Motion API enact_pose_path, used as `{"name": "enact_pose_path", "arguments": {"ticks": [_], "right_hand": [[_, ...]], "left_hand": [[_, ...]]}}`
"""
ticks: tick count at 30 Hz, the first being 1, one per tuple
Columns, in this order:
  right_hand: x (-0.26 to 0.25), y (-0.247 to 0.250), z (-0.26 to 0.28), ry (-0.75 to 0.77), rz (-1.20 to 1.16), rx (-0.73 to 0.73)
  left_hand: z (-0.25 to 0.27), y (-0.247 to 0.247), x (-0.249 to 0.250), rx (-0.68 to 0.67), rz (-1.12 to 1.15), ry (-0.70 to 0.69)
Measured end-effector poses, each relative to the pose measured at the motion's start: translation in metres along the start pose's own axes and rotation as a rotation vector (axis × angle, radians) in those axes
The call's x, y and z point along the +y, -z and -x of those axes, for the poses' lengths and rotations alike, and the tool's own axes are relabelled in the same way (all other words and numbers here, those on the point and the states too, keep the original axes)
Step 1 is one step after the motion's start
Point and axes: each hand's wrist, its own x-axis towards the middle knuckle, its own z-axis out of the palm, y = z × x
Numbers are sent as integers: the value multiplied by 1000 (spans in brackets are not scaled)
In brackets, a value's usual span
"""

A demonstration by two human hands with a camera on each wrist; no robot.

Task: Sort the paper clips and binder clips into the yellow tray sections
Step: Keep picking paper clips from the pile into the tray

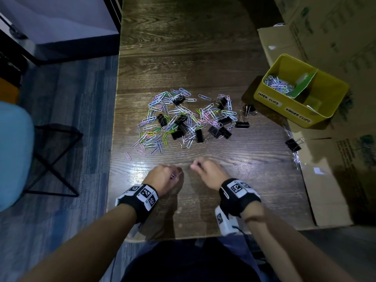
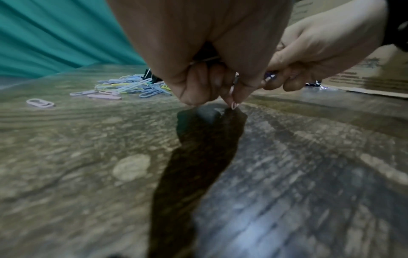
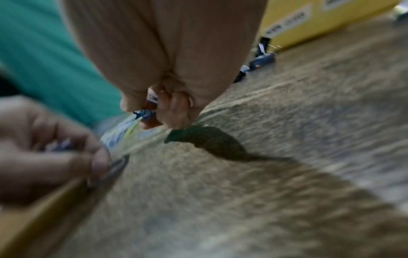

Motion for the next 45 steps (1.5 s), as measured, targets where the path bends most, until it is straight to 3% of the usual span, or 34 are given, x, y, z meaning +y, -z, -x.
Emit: {"name": "enact_pose_path", "arguments": {"ticks": [2,4,6,8,11,14,20,28,31,35,39,42,45], "right_hand": [[0,1,-9,-14,-222,62],[-3,3,-17,-67,-322,65],[-10,7,-24,-136,-285,65],[-16,7,-29,-164,-119,101],[-29,-1,-33,-62,231,164],[-36,-10,-38,6,469,199],[-47,-10,-43,33,699,76],[-34,0,-44,80,691,39],[-17,31,-36,27,414,169],[3,108,-24,-184,-306,485],[13,203,-24,-281,-984,733],[23,265,-39,-303,-1044,773],[39,303,-56,-330,-1002,690]], "left_hand": [[-1,2,0,-12,165,64],[-3,4,2,-18,479,215],[-2,10,6,-36,931,467],[-1,16,7,-80,1266,600],[3,29,9,-150,1594,529],[6,35,10,-122,1779,430],[1,48,7,-90,1871,374],[-27,69,35,-195,1890,349],[-51,81,65,-243,1806,344],[-100,98,121,-310,1544,359],[-162,117,192,-263,1395,329],[-205,127,248,-262,1390,307],[-239,129,292,-238,1403,296]]}}
